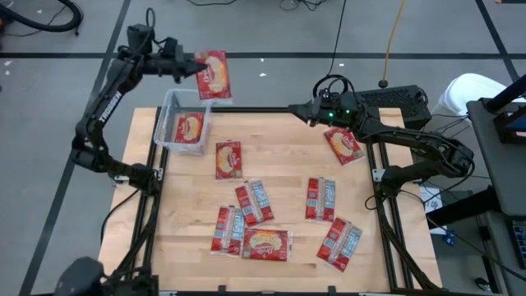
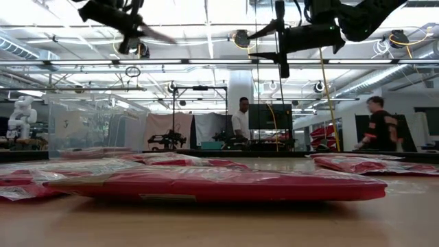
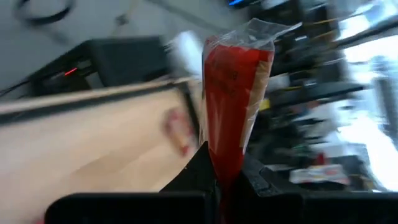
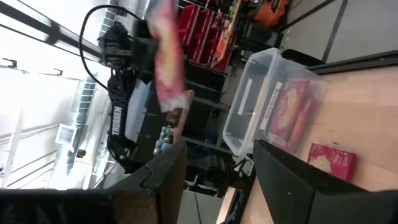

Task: Sort popcorn bags into baskets
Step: Put the red popcorn bag into the transparent container

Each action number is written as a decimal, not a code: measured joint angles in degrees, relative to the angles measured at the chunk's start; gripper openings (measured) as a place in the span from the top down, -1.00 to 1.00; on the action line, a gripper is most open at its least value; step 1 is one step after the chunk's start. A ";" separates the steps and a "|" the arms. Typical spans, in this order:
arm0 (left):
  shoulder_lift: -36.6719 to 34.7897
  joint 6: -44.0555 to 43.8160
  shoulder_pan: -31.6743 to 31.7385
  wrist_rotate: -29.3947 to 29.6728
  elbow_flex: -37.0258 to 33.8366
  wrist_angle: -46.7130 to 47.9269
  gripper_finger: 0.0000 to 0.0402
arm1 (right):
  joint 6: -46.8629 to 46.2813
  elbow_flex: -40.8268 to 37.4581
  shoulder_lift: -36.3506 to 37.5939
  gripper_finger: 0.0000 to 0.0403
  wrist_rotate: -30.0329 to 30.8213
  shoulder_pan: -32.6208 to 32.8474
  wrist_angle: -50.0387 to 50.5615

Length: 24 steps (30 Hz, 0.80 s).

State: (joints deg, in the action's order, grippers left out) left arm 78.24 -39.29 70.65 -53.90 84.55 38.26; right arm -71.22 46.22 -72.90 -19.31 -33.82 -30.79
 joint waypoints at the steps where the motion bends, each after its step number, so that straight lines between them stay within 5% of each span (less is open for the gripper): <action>1: 0.13 3.07 0.53 1.09 0.39 4.19 0.91 | 0.00 0.00 0.00 0.11 0.00 0.01 -0.05; 8: 0.54 22.00 1.34 16.07 0.45 26.64 0.91 | -0.16 0.00 0.00 0.11 0.01 0.20 -0.21; 13: 0.54 29.88 1.40 28.34 0.42 29.66 0.90 | -0.65 0.00 0.00 0.11 0.00 0.20 -0.20; 24: 7.96 34.27 1.34 34.45 0.42 35.08 0.90 | -1.04 0.00 -0.02 0.11 -0.24 1.29 -0.68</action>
State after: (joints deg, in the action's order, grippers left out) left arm 86.20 -5.02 71.99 -19.44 84.97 73.35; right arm -72.27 46.22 -72.93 -19.55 -32.53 -31.46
